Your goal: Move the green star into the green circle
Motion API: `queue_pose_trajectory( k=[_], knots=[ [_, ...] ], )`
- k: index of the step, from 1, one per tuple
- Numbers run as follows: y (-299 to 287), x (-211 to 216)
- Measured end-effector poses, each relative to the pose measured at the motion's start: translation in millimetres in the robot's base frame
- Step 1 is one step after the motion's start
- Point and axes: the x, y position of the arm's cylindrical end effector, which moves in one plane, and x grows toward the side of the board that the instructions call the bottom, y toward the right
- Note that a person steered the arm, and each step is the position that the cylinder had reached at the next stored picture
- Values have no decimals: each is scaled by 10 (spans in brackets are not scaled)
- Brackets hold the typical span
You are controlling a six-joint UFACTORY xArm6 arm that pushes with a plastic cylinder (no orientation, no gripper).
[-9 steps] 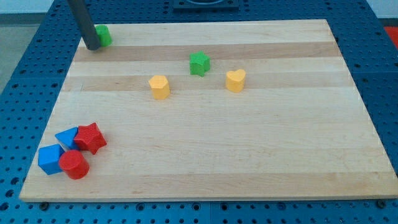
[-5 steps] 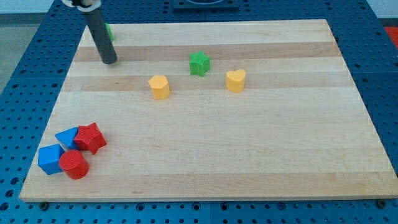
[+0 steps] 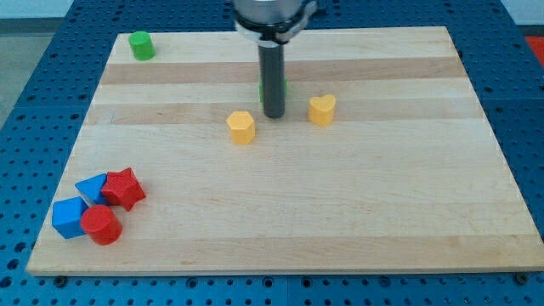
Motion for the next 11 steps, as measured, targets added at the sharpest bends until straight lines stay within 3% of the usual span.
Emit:
queue_pose_trajectory(
  k=[2,4,9,11],
  knots=[
    [-10,-314],
    [-472,-312],
    [-226,-1009],
    [-917,-1176]
  ],
)
